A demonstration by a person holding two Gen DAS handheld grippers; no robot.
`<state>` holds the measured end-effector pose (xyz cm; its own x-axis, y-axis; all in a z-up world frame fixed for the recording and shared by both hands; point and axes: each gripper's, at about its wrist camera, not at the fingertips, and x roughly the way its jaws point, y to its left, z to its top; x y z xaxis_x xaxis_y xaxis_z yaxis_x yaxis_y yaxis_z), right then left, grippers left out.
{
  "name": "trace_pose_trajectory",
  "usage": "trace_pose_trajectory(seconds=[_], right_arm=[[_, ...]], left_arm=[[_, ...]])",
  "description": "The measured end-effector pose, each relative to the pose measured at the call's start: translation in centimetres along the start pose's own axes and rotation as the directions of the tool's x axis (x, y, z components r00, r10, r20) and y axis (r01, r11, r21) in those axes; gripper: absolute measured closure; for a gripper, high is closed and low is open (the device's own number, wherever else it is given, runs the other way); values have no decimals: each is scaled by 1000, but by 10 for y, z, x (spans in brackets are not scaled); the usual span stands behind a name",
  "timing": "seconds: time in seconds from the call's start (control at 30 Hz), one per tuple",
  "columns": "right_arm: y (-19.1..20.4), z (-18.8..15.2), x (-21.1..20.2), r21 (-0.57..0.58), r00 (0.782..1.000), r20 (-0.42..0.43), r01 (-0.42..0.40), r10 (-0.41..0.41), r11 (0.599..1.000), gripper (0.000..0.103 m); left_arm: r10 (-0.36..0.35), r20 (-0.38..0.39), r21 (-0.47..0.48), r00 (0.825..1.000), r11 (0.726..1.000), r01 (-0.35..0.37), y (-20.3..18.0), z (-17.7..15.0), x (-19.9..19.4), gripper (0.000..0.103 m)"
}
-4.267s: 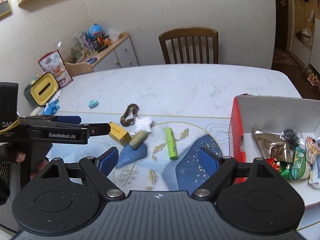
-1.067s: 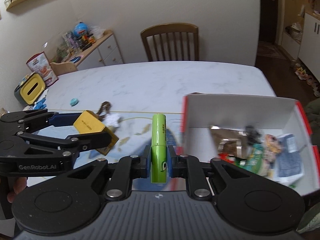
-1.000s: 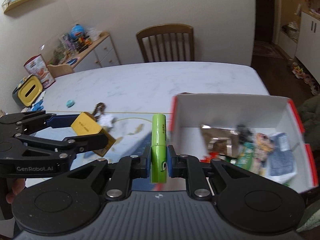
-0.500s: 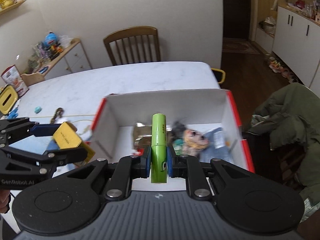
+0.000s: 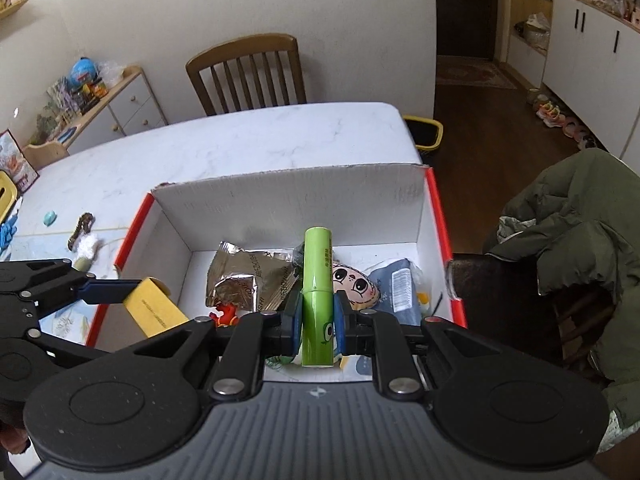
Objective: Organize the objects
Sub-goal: 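Carry the green tube and yellow box into the red shoebox with both tools, then open both tools to drop the green tube and yellow box in the box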
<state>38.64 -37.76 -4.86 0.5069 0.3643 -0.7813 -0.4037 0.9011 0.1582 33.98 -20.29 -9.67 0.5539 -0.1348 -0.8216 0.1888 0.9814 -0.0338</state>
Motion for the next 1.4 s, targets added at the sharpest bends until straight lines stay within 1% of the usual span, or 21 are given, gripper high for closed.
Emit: trace_pose_trajectory(seconds=[0.13,0.2,0.33,0.4,0.53,0.6,0.67,0.83,0.97,1.1,1.2,1.4], right_arm=[[3,4,20,-13,999,-32,-20,20,1000,88],[6,6,29,-20,998,-53,-42,41,999,88],[14,8,45,-55,995,-87,-59,54,997,88],[17,8,52,-68,993,-102,-60,53,996,88],[20,5,62,-76,990,-125,-69,59,995,88],[21,5,64,-84,990,-129,-70,58,994,88],[19,6,67,-86,989,-137,-70,58,994,88],[16,8,74,-83,986,-154,-72,59,994,88],[15,6,75,-93,985,-160,-78,62,993,88],[14,5,74,-96,985,-160,-84,68,992,87],[13,4,73,-103,984,-161,-93,75,990,87],[9,3,65,-95,983,-155,-112,96,989,87]], left_arm=[[13,-36,-20,999,1000,-14,-1,3,15,34],[15,-56,-21,998,1000,-16,-2,2,21,34],[29,-97,-23,995,999,-31,-1,2,33,34],[50,-103,-6,993,999,-51,-3,3,36,34],[55,-116,-9,992,998,-57,-6,5,38,34],[62,-111,19,992,998,-60,-13,6,39,34],[68,-130,25,989,998,-66,-16,7,44,34],[65,-191,-9,979,998,-68,-13,6,58,34],[42,-245,-56,969,997,-57,-8,5,68,34],[56,-278,-45,959,996,-71,-11,4,75,34],[53,-305,-50,951,996,-72,-11,3,80,34],[64,-313,-46,948,996,-82,-13,1,82,32]])
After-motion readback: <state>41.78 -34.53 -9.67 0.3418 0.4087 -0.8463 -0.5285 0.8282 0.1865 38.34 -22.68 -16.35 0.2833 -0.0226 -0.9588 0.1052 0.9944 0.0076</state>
